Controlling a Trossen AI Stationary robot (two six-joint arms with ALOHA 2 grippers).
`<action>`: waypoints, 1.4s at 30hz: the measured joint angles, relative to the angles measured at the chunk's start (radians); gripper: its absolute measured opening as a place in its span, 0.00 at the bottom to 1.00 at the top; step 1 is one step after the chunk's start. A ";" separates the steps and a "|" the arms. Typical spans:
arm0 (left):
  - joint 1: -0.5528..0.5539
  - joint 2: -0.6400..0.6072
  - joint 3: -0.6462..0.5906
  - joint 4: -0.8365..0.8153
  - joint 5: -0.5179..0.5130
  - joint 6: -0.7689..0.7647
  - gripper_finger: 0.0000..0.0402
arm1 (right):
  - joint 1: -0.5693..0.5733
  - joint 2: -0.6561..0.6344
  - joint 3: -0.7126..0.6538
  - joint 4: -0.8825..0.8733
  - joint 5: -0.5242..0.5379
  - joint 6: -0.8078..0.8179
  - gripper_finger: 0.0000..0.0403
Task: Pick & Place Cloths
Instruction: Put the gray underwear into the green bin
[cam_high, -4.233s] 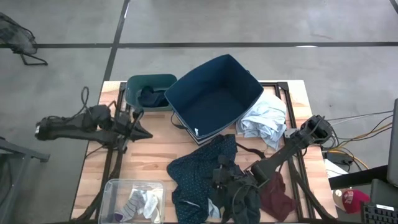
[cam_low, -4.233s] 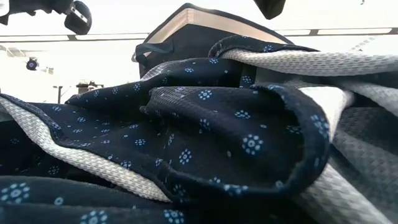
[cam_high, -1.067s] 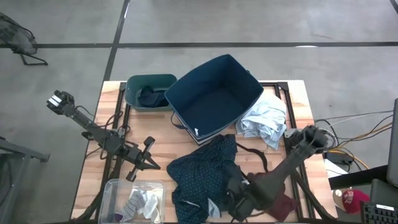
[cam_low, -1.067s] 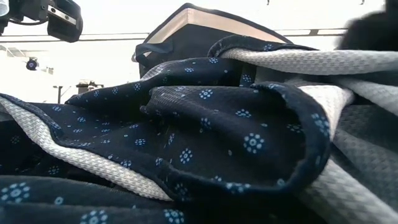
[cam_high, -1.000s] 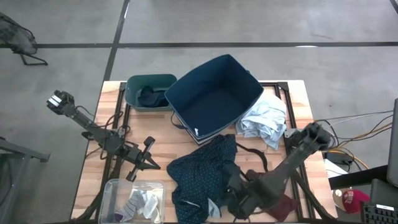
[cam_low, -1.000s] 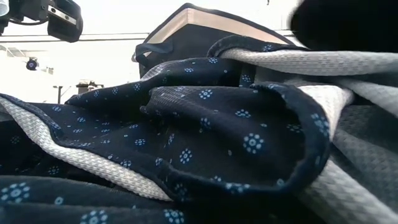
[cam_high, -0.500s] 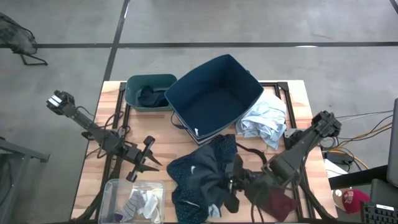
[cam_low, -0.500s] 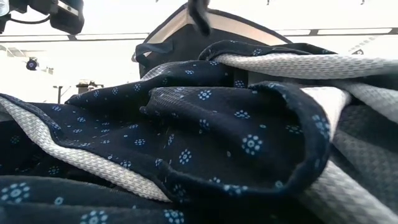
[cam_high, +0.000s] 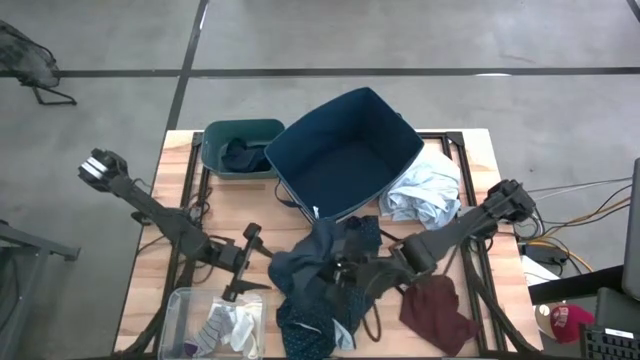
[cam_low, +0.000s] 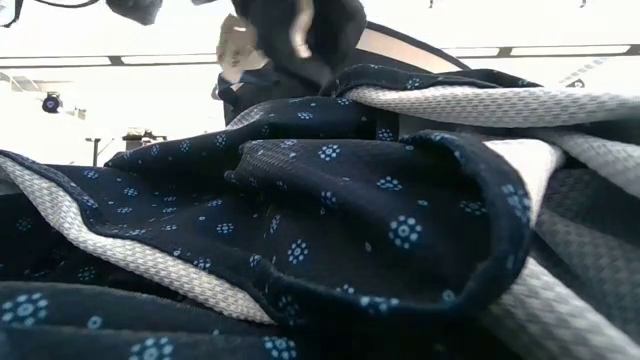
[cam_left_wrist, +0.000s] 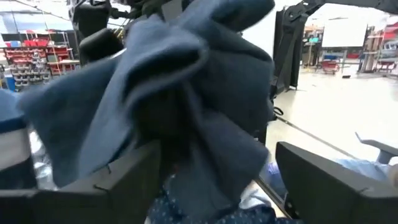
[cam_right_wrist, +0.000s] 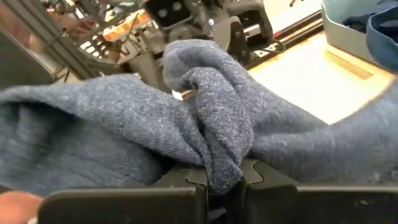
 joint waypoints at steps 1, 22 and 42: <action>0.000 0.019 0.018 0.001 0.000 0.007 0.82 | -0.007 0.010 0.000 0.020 0.000 0.000 0.03; 0.000 0.251 0.212 -0.001 -0.089 0.100 0.84 | -0.032 0.102 0.000 0.248 -0.101 -0.061 0.03; -0.003 0.181 0.222 -0.163 -0.137 0.276 0.09 | 0.006 0.102 0.000 0.229 -0.206 -0.083 0.25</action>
